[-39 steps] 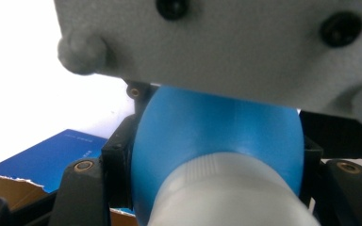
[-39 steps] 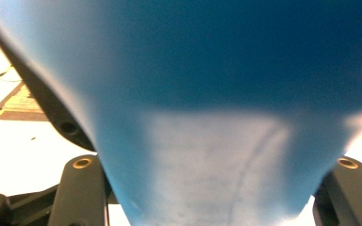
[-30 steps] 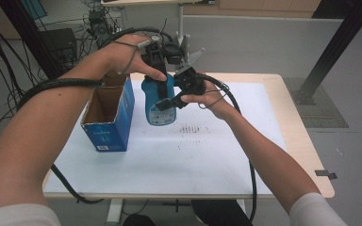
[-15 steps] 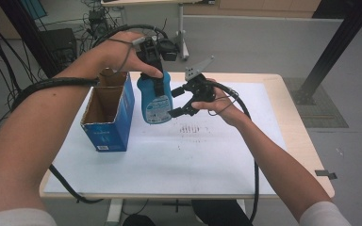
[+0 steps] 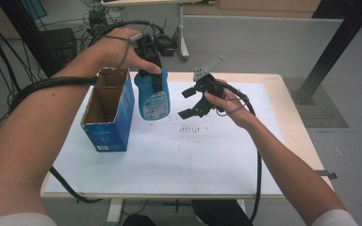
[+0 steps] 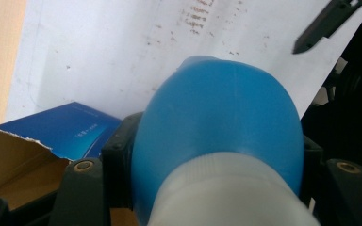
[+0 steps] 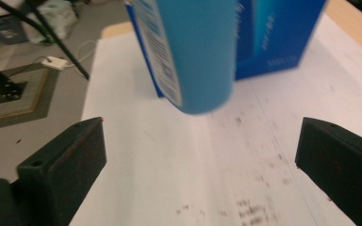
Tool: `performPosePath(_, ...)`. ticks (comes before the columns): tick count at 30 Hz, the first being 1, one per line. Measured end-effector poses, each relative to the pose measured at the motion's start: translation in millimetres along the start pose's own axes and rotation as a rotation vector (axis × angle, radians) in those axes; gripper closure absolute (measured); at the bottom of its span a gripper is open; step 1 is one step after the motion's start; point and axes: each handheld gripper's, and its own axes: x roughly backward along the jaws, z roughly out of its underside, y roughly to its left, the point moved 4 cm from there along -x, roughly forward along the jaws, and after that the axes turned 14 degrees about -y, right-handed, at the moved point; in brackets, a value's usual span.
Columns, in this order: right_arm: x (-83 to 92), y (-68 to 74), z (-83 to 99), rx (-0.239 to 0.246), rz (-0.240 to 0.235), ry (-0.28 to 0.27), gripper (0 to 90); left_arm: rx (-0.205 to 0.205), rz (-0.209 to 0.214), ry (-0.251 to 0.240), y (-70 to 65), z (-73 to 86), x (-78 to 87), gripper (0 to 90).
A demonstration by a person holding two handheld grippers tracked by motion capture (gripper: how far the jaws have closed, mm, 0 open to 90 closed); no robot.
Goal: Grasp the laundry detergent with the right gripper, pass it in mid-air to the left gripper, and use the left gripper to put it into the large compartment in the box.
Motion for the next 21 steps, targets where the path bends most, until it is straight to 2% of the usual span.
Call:
performPosePath(2,5.0,-1.0,2.6,-0.025,0.052,0.033,2.6,0.012,-0.004,0.003,-0.9,-0.9,0.6,37.6)
performPosePath(4,8.6,0.4,4.1,-0.03,0.068,0.058,3.0,0.009,-0.005,0.007,-1.8,-1.8,1.3,37.6)
performPosePath(8,17.4,3.0,6.7,-0.048,0.137,0.095,3.1,0.026,-0.014,0.018,-4.8,-5.5,6.1,37.6)
performPosePath(13,26.0,10.3,9.1,-0.053,0.135,0.125,3.6,0.087,-0.054,-0.006,-6.5,-11.2,19.8,37.6)
performPosePath(15,31.8,13.8,9.8,-0.038,0.162,0.143,3.8,0.14,-0.084,-0.017,-5.6,-13.9,30.2,37.6)
performPosePath(17,37.8,16.6,10.9,-0.036,0.181,0.16,4.0,0.175,-0.104,-0.019,-4.3,-15.6,38.0,37.5)
performPosePath(21,52.4,20.8,13.0,-0.041,0.223,0.182,4.1,0.306,-0.161,-0.025,-0.1,-18.1,58.9,37.5)
